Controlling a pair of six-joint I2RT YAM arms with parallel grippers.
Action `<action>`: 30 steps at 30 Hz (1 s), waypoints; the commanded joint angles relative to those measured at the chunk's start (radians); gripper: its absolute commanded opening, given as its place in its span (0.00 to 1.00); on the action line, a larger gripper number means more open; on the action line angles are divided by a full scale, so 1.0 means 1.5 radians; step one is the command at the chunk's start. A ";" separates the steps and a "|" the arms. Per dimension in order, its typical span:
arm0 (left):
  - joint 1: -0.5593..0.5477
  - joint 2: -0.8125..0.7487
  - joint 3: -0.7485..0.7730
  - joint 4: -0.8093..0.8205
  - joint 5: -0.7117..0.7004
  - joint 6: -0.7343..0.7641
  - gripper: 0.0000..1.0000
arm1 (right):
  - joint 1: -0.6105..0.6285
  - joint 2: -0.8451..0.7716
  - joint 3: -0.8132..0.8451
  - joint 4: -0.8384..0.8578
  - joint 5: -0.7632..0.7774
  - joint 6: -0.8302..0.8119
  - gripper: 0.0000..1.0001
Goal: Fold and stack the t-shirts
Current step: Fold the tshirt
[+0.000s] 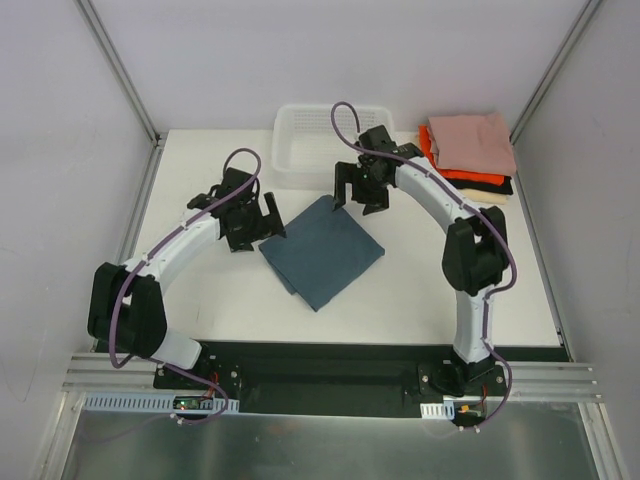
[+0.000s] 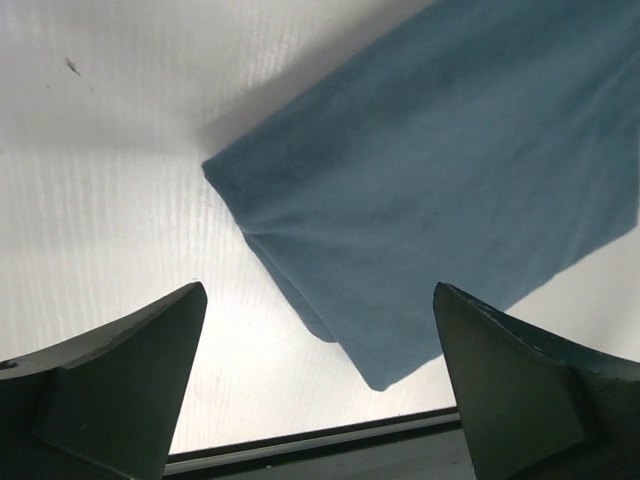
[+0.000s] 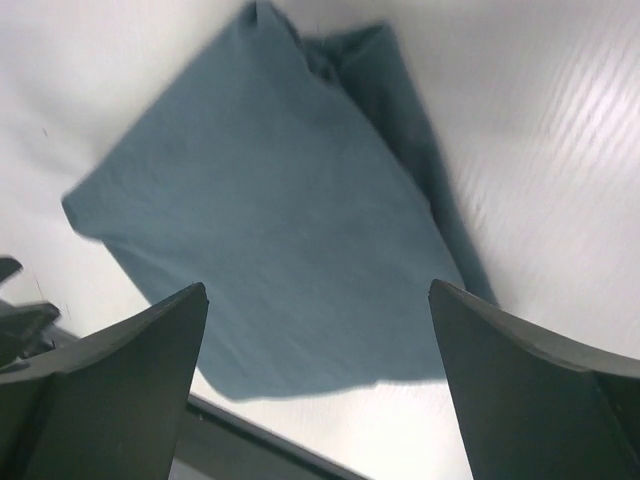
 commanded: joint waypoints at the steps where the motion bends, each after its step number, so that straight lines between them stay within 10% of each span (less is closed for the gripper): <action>1: -0.027 -0.050 -0.016 0.016 0.045 -0.022 0.99 | 0.008 -0.144 -0.109 0.032 -0.039 -0.014 0.96; 19: -0.057 0.207 0.024 0.137 0.061 0.033 0.99 | -0.021 -0.058 -0.285 0.094 -0.115 -0.030 0.96; 30: -0.057 0.118 -0.031 0.153 0.064 0.065 0.99 | 0.059 -0.269 -0.586 0.168 -0.136 0.073 0.96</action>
